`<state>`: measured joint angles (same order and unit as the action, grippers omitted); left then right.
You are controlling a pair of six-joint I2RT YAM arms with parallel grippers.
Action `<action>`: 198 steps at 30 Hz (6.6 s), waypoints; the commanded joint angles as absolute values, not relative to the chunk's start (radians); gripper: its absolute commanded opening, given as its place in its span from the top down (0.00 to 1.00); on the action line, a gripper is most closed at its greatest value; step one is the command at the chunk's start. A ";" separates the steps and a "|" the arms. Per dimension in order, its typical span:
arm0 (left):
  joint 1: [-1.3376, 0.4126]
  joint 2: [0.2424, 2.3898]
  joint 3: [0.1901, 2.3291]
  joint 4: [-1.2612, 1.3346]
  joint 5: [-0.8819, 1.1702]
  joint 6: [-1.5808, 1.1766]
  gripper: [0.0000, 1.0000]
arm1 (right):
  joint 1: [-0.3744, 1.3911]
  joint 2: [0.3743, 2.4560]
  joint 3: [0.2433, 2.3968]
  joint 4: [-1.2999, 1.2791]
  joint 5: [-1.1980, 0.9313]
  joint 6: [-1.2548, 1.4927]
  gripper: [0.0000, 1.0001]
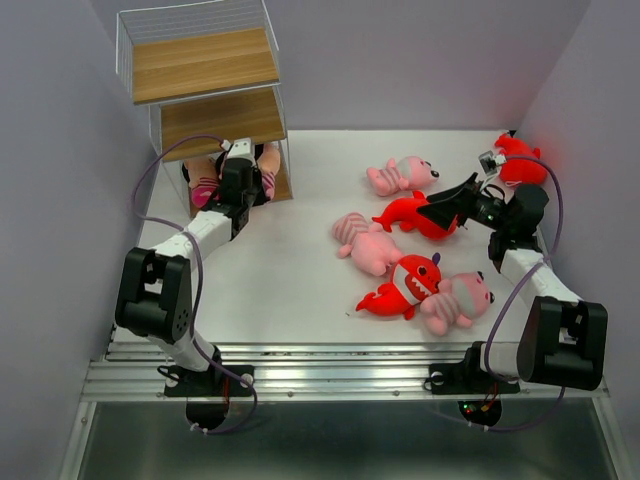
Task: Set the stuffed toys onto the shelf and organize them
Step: Place the stuffed toy onto shelf
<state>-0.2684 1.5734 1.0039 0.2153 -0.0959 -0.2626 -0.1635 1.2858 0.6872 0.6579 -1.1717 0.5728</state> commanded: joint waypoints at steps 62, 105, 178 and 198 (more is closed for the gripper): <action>-0.265 1.810 1.180 0.337 -0.172 -0.268 0.61 | -0.198 1.325 0.687 0.755 -1.215 0.612 0.00; -0.264 1.787 1.183 0.296 -0.135 -0.275 0.01 | -0.225 1.341 0.675 0.819 -1.226 0.667 0.00; -0.276 0.817 0.377 0.719 0.052 -0.488 0.23 | -0.235 1.345 0.911 -0.209 -1.181 -0.313 0.00; -0.290 1.658 0.722 1.046 -0.110 -0.338 0.23 | -0.235 1.356 0.923 -0.245 -1.212 -0.350 0.00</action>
<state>-0.2871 1.6413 0.6529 0.9516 -0.0837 -0.3817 -0.2283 1.3613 0.9058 -0.2432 -1.1782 -0.3264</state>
